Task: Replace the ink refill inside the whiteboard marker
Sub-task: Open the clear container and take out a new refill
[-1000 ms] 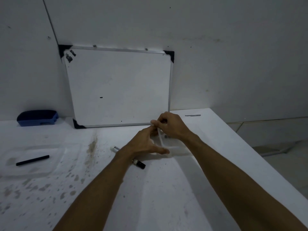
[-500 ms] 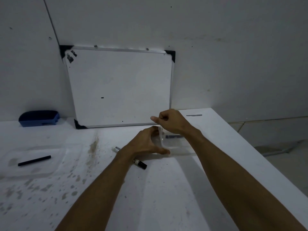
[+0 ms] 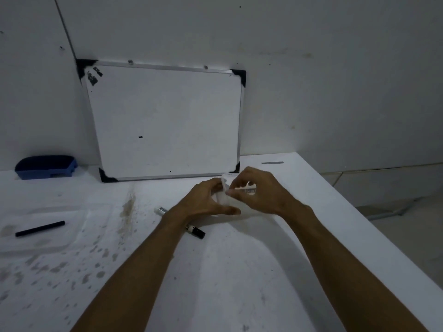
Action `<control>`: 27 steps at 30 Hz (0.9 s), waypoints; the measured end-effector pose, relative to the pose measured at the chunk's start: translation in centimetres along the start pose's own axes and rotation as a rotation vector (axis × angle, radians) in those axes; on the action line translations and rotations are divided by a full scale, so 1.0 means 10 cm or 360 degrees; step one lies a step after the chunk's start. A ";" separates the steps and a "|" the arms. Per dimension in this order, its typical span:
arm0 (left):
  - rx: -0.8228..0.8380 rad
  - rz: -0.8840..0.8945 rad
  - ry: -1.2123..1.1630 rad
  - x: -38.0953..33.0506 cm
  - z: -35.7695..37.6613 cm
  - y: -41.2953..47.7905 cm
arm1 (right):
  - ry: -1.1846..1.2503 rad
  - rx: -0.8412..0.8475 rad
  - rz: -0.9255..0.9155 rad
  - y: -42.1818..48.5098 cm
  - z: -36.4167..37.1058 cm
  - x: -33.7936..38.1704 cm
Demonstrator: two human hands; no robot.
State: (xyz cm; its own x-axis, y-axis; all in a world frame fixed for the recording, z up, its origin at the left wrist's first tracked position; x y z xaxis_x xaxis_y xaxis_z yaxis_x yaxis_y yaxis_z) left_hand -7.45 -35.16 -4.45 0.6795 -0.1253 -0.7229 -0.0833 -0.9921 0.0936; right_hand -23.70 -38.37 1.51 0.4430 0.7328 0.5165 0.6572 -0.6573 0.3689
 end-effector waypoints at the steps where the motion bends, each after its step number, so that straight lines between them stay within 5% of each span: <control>1: 0.0004 -0.0009 0.0018 0.00 0.01 0.00 | 0.0000 0.0041 0.0011 -0.08 0.03 -0.01; 6: 0.0002 -0.0011 0.0136 -0.01 0.03 -0.03 | -0.0028 0.0018 -0.0194 -0.31 0.06 0.04; 14: -0.0038 0.0024 0.0141 -0.01 0.04 0.00 | -0.0667 -0.0370 -0.0719 -0.53 0.31 0.21; 27: -0.0045 -0.0069 0.0173 0.05 0.07 0.04 | -0.0474 -0.0713 -0.0483 -0.48 0.11 0.24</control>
State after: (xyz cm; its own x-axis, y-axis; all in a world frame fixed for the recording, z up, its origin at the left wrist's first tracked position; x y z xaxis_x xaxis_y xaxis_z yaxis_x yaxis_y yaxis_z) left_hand -7.66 -35.66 -5.20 0.7572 -0.0794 -0.6484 -0.0326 -0.9959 0.0839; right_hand -25.18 -33.29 0.13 0.4701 0.8739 0.1234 0.4890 -0.3744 0.7878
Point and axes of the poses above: each hand's wrist, its own y-axis towards the middle knuckle, its own z-axis out of the palm, x = y × z, the point moved 6 cm from there along y, towards the middle knuckle, and after that the axes turned 4 degrees about y, right-handed, at the moved point
